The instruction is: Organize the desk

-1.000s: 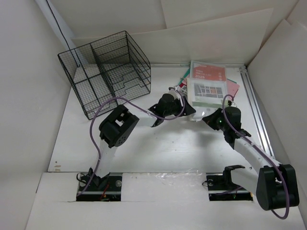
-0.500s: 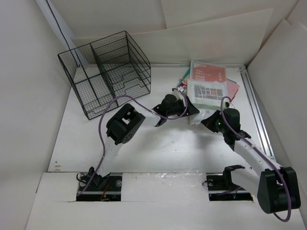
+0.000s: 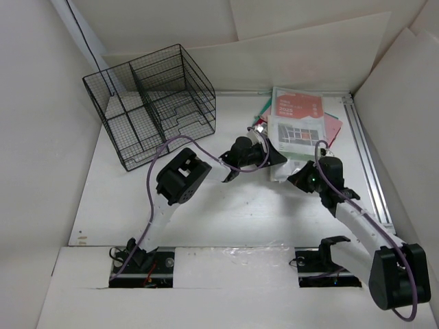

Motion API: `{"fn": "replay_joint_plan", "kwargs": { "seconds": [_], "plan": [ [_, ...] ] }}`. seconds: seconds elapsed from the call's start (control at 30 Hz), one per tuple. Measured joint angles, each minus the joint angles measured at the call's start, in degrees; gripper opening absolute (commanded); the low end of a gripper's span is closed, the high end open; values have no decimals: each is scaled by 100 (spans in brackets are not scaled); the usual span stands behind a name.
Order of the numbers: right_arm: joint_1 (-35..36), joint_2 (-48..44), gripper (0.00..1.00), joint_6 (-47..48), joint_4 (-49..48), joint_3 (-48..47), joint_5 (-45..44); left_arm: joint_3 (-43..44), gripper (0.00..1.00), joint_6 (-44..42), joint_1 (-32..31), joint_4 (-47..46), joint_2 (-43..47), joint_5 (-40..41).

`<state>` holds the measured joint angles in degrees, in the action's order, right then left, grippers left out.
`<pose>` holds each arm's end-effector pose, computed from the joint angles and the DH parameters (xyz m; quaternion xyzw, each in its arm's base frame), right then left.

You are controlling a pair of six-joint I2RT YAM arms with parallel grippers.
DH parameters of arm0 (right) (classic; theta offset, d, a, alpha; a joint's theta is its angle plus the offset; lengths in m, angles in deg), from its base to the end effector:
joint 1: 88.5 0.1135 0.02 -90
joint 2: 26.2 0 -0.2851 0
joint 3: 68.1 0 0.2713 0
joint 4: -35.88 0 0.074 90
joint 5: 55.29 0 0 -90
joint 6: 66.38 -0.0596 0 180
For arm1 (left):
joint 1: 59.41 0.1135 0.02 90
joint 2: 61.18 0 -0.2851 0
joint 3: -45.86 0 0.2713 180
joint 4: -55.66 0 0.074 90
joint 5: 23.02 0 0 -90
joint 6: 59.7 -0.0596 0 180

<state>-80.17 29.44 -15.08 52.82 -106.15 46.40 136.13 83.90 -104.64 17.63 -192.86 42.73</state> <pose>0.2226 0.0448 0.1918 0.1849 0.8622 0.2674 0.3886 0.3638 -0.4014 0.1394 0.0918 0.7200 -0.6087 0.3202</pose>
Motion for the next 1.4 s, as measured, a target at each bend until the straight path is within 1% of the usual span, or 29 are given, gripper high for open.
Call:
{"fn": "replay_joint_plan", "kwargs": {
  "seconds": [0.03, 0.1, 0.17, 0.2, 0.27, 0.4, 0.43, 0.5, 0.53, 0.57, 0.6, 0.63, 0.67, 0.7, 0.77, 0.8, 0.87, 0.9, 0.97, 1.17, 1.4],
  "plan": [
    [0, 85, 0, 15, 13, 0, 17, 11, 52, 17, 2, 0, -33, -7],
    [2, 188, 0, 37, 33, 0, 35, 17, 57, 50, 4, 2, -72, -37],
    [9, 210, 0, 63, 35, 0, 50, 22, 60, 72, 4, -2, -90, -68],
    [13, 216, 0, 81, 33, 0, 59, 28, 60, 79, 4, -31, -98, -90],
    [52, 260, 0, 114, 31, -4, 74, 52, 56, 120, 4, -85, -129, -131],
    [166, 393, 0, 151, 35, -7, 85, 109, 24, 271, 22, -256, -256, -232],
    [186, 413, 0, 157, 35, -7, 83, 122, 13, 302, 33, -317, -308, -269],
    [192, 439, 0, 170, 37, -7, 94, 133, 3, 402, 39, -426, -369, -334],
    [195, 442, 0, 184, 44, -7, 98, 133, 0, 424, 35, -435, -376, -354],
    [199, 442, 0, 188, 55, -7, 103, 133, 0, 431, 31, -439, -376, -361],
    [208, 435, 5, 190, 70, -7, 103, 131, 0, 431, 31, -442, -376, -367],
    [216, 422, 13, 192, 101, -7, 96, 127, 0, 431, 31, -442, -376, -367],
    [221, 398, 34, 201, 129, -7, 94, 94, 0, 413, 28, -448, -372, -356],
    [227, 348, 46, 225, 195, -7, 105, 39, 0, 387, 28, -455, -354, -326],
    [254, 201, 64, 280, 330, -22, 103, -120, 0, 310, 28, -446, -293, -271],
    [262, 109, 77, 302, 426, -52, 76, -227, 0, 262, 28, -420, -234, -249],
    [264, -118, 87, 372, 625, -168, 24, -468, 0, 144, 28, -284, -37, -225],
    [262, -243, 94, 400, 699, -232, 2, -575, 0, 79, 31, -210, 96, -208],
    [262, -557, 99, 433, 855, -361, -83, -785, 0, -61, 28, -31, 420, -173],
    [302, -1493, 99, 461, 1158, -684, -417, -1200, 0, -509, 26, 538, 1676, 28],
    [302, -1908, 99, 463, 1384, -935, -883, -1244, 0, -785, 175, 968, 2771, 39]
  ]
}}
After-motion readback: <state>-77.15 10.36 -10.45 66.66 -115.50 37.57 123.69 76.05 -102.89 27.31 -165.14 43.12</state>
